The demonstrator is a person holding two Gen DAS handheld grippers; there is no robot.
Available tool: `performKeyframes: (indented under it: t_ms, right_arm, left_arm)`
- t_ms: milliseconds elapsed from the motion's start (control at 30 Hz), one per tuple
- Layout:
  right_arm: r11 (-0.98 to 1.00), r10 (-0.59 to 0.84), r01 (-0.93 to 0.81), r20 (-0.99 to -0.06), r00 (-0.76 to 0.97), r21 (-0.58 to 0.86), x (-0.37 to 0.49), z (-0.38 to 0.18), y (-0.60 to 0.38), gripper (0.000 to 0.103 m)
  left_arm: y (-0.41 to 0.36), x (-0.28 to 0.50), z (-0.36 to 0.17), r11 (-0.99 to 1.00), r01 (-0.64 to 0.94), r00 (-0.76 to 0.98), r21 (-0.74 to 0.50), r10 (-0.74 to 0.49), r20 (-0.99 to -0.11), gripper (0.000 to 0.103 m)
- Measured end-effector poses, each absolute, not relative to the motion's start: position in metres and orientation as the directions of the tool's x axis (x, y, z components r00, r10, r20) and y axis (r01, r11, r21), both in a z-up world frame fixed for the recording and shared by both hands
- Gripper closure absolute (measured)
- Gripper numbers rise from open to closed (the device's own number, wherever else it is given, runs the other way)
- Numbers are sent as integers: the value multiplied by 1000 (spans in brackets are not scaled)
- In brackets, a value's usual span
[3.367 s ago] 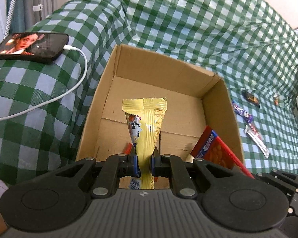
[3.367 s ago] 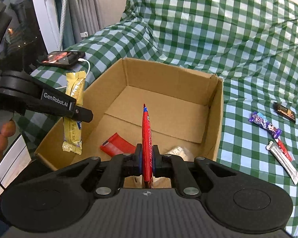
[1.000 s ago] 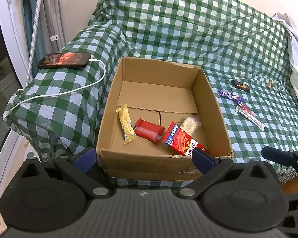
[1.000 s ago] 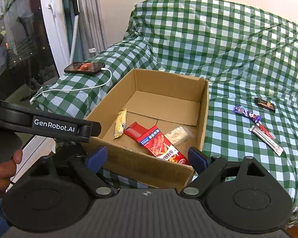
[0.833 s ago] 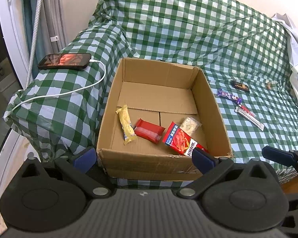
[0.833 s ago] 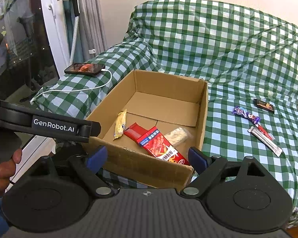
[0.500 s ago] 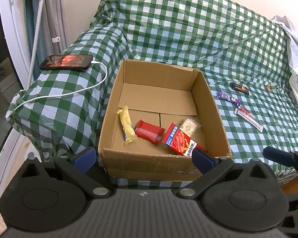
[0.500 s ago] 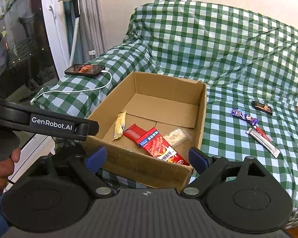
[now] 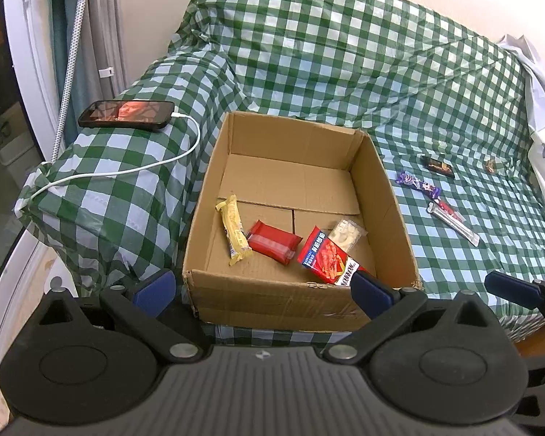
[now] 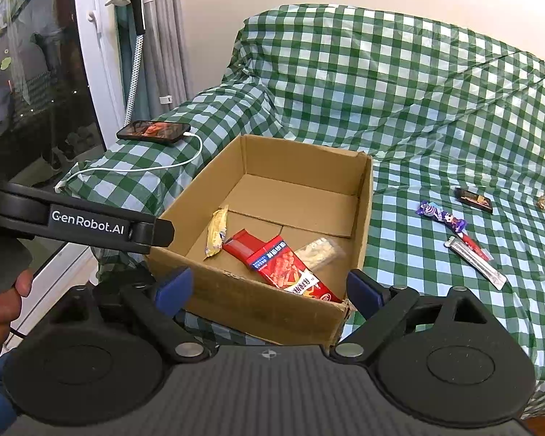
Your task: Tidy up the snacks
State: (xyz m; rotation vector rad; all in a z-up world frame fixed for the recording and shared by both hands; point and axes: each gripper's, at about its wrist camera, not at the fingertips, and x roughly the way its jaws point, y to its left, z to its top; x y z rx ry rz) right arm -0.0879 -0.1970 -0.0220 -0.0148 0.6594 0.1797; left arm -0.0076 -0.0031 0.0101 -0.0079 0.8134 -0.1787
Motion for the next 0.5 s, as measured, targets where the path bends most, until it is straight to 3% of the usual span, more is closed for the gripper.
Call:
performKeyframes:
  t_ms: [500]
  right_arm:
    - [986, 156, -159, -622, 768, 50, -89, -26, -199, 10]
  left_arm:
    - [-5, -9, 8, 984, 161, 665, -72, -162, -729, 0]
